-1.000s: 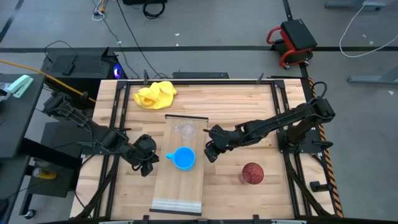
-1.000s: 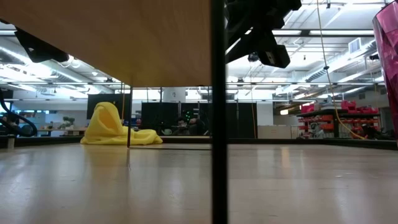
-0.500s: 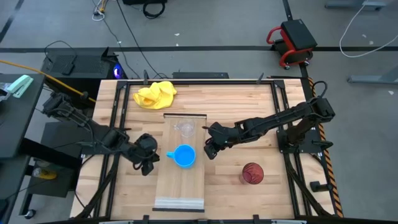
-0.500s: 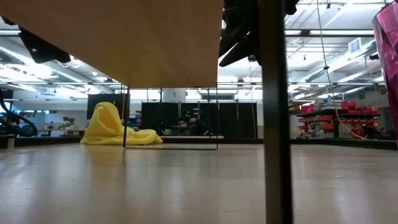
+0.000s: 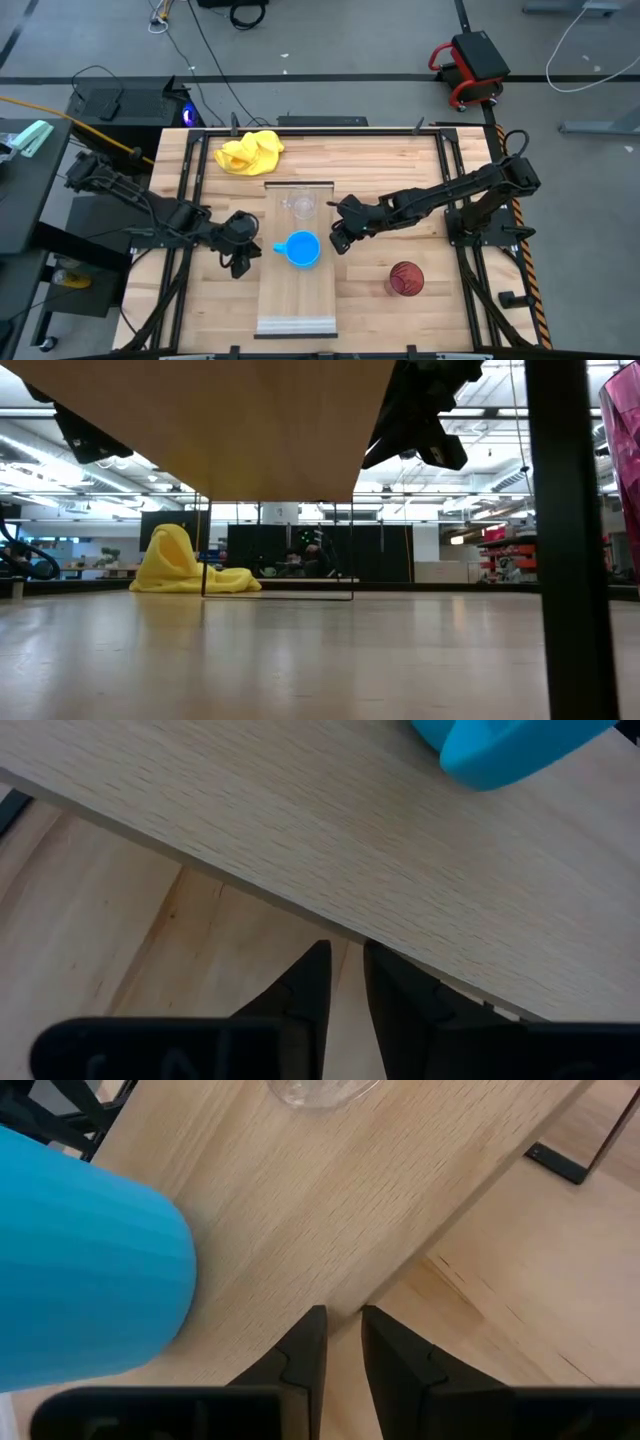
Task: Stack small to large cups/mugs on shelf
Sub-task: Move the shelf to the center of the table
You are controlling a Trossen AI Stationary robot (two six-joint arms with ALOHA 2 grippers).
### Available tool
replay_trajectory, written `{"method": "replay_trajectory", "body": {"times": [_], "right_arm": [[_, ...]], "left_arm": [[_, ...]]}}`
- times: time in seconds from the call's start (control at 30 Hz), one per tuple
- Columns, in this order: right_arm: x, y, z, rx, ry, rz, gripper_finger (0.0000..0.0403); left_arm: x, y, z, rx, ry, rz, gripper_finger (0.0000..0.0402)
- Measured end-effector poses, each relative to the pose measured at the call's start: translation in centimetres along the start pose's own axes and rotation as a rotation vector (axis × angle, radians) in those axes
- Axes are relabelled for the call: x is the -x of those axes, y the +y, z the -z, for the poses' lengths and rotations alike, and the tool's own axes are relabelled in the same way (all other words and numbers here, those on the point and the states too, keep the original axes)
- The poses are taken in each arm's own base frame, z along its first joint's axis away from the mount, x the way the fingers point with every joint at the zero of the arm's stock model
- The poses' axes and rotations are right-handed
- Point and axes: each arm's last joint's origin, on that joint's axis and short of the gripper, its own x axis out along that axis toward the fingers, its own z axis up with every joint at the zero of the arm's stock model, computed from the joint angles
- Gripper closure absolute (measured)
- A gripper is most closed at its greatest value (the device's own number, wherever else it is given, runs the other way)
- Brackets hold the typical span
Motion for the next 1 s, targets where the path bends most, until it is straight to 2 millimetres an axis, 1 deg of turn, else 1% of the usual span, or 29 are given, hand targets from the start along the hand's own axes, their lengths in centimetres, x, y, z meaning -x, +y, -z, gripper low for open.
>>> {"method": "replay_trajectory", "body": {"times": [0.3, 0.4, 0.5, 0.73, 1.0], "right_arm": [[0.3, 0.1, 0.6, -0.023, -0.003, 0.025, 0.0330], [1.1, 0.0, 0.8, -0.024, -0.025, 0.048, 0.0330], [1.8, -0.1, 1.0, -0.015, -0.035, 0.075, 0.0330], [2.0, -0.1, 1.4, -0.024, -0.033, 0.090, 0.0330], [2.2, 0.3, 2.3, -0.019, -0.032, 0.094, 0.0330]], "left_arm": [[-0.2, 0.4, -0.6, -0.001, -0.001, 0.011, 0.0327], [-0.6, 0.3, -0.8, -0.007, -0.009, 0.014, 0.0324], [-1.4, 0.0, -1.1, -0.021, -0.025, 0.025, 0.0325], [-2.9, 0.4, -1.4, -0.031, 0.027, 0.021, 0.0328], [-3.2, 0.7, -1.8, -0.022, 0.019, 0.024, 0.0322]]}}
